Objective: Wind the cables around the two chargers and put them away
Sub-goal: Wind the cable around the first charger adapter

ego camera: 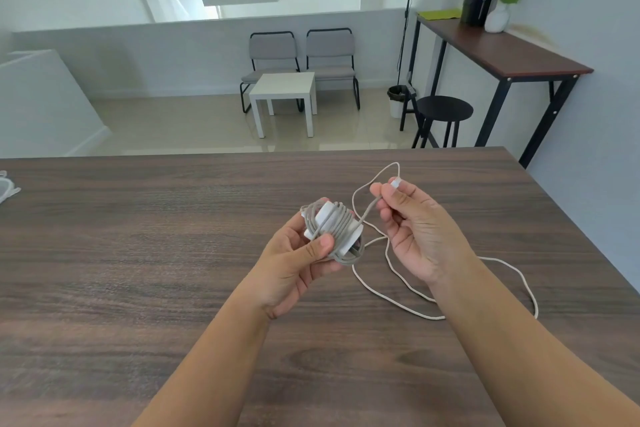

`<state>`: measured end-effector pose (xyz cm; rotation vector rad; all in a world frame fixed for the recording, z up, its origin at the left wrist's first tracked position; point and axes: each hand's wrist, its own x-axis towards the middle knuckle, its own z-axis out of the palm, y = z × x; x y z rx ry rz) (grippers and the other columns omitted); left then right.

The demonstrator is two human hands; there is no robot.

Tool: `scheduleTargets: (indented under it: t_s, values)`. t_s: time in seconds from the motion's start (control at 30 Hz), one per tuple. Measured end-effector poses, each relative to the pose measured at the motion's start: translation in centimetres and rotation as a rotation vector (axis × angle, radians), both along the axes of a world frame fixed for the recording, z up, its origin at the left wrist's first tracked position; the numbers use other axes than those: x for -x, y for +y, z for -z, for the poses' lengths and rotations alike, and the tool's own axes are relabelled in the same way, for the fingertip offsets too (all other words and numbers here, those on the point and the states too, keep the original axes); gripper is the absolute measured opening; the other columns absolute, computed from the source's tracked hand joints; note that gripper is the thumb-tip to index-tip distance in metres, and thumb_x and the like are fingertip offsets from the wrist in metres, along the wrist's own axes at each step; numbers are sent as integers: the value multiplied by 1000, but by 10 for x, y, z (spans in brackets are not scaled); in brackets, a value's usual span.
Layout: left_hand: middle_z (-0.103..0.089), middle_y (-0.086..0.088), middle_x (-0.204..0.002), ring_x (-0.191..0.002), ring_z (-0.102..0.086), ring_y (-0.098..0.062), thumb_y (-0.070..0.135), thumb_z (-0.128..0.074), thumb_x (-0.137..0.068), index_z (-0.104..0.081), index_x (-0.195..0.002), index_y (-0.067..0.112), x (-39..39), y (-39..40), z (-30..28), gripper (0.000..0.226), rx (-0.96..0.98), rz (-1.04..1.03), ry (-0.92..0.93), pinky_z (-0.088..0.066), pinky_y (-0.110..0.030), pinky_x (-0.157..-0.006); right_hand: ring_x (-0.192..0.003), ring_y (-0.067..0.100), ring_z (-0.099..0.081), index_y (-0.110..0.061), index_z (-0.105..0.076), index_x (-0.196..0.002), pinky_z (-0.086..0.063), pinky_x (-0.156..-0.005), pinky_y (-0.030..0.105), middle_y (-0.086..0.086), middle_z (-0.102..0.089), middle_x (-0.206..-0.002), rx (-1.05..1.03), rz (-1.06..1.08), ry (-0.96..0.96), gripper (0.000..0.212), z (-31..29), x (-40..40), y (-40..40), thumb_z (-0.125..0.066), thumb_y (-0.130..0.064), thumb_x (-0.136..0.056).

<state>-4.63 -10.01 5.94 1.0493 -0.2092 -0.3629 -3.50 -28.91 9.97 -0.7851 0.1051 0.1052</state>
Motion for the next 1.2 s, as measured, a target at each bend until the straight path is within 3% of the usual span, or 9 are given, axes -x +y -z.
scheduleTargets:
  t_s: [0.1,0.23,0.37,0.47,0.63,0.73,0.9,1.03,1.2]
  values:
    - [-62,-15,-133,-110,-67,-29,23,-90,-67,-65,-124,15,1,6,0,63,21,96,-14,-61,-32,-79,-59,10,-64,-10,-61,-87,-54,-57,16,12,-74,-81,113,1,-44,20,1,2,2,-69,-1,-72]
    - [-65,-16,-127,-108,-68,-28,13,-87,-68,-63,-130,17,3,3,3,66,84,148,-5,-59,-34,-82,-55,16,-62,-10,-55,-89,-54,-54,23,18,-72,-79,237,53,-132,18,3,6,9,-64,4,-83]
    - [-65,-14,-123,-106,-67,-28,2,-74,-72,-56,-135,20,3,-3,7,69,27,59,-41,-58,-37,-86,-54,20,-58,-7,-55,-98,-51,-53,25,17,-69,-74,325,147,-138,21,6,6,12,-67,3,-84]
    - [-64,-13,-122,-101,-68,-29,2,-72,-69,-48,-136,15,2,-6,7,72,111,2,-4,-60,-38,-77,-53,18,-59,-8,-54,-100,-48,-52,24,12,-70,-68,396,204,-122,26,7,5,12,-70,1,-82]
    - [-63,-24,-125,-102,-68,-36,16,-79,-61,-55,-126,1,0,-14,4,71,354,60,199,-61,-47,-74,-55,20,-64,-2,-58,-95,-52,-54,26,19,-71,-68,496,214,-175,20,8,6,18,-72,2,-81]
    - [-69,-19,-111,-94,-71,-30,35,-75,-73,-61,-114,7,4,-24,-2,52,343,-37,262,-60,-43,-73,-59,20,-68,4,-60,-96,-55,-57,27,26,-68,-72,593,229,-239,21,10,10,21,-73,4,-79]
    - [-67,-11,-90,-76,-72,-26,28,-57,-83,-61,-100,13,5,-28,-8,23,292,-219,216,-59,-35,-60,-57,12,-63,-1,-70,-89,-55,-56,23,13,-70,-71,656,183,-273,14,10,15,22,-75,3,-77]
    - [-68,-10,-86,-74,-69,-22,23,-60,-77,-62,-96,13,4,-26,-9,21,343,-265,238,-59,-34,-61,-51,5,-58,-6,-73,-83,-50,-54,19,-4,-69,-59,717,83,-279,11,8,15,23,-74,4,-77]
    - [-68,-7,-83,-74,-68,-20,23,-60,-77,-61,-96,14,2,-25,-11,21,358,-269,252,-59,-33,-60,-54,0,-59,-18,-78,-81,-48,-60,17,-11,-69,-58,920,34,-272,9,3,14,18,-79,-11,-76]
